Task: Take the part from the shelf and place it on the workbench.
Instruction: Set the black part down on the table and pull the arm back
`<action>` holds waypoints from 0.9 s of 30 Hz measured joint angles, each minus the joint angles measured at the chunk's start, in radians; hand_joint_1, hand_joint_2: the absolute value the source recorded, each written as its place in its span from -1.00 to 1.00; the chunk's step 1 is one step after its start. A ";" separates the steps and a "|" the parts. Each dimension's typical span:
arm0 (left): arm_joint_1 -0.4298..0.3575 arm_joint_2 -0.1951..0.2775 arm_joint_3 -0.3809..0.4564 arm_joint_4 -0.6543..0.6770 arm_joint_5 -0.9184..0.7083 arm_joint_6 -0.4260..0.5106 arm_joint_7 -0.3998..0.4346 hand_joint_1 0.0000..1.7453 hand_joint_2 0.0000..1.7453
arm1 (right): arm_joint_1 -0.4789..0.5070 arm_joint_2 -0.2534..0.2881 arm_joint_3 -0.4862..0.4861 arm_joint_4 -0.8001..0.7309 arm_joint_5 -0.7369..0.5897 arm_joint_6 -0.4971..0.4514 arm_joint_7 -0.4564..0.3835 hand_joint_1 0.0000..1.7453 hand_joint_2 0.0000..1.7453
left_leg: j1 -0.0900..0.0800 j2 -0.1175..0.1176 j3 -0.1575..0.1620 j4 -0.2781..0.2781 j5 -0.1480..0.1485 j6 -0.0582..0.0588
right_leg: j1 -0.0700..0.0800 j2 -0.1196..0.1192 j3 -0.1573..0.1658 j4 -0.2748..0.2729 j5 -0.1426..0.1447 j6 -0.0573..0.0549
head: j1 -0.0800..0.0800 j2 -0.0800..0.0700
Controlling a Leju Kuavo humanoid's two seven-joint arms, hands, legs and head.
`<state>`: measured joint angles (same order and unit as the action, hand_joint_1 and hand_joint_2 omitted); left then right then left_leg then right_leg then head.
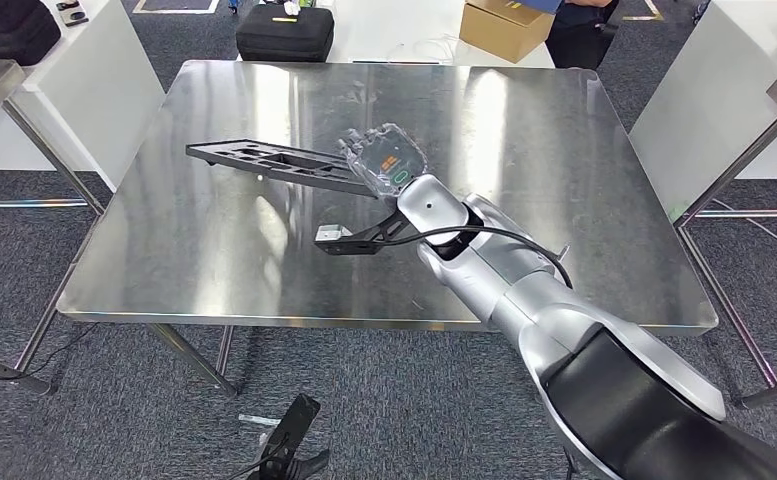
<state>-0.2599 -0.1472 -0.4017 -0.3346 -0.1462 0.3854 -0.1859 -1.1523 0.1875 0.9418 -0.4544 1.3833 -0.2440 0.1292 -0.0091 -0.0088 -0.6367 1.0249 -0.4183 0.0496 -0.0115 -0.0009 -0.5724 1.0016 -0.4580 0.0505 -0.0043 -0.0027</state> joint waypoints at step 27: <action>-0.003 0.004 0.000 0.000 -0.008 0.003 0.027 -1.00 -1.00 | 0.000 0.013 -0.075 0.062 -0.113 0.384 -0.101 -1.00 -1.00 | 0.000 0.000 0.000 0.000 0.000 0.000 | 0.000 0.000 0.000 0.000 0.000 0.000 | 0.000 0.000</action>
<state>-0.2632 -0.1429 -0.4017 -0.3346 -0.1540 0.3887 -0.1587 -1.1522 0.2007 0.8669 -0.3926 1.2702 0.1401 0.0278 -0.0091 -0.0088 -0.6367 1.0249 -0.4183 0.0496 -0.0115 -0.0008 -0.5723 1.0017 -0.4580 0.0505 -0.0045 -0.0027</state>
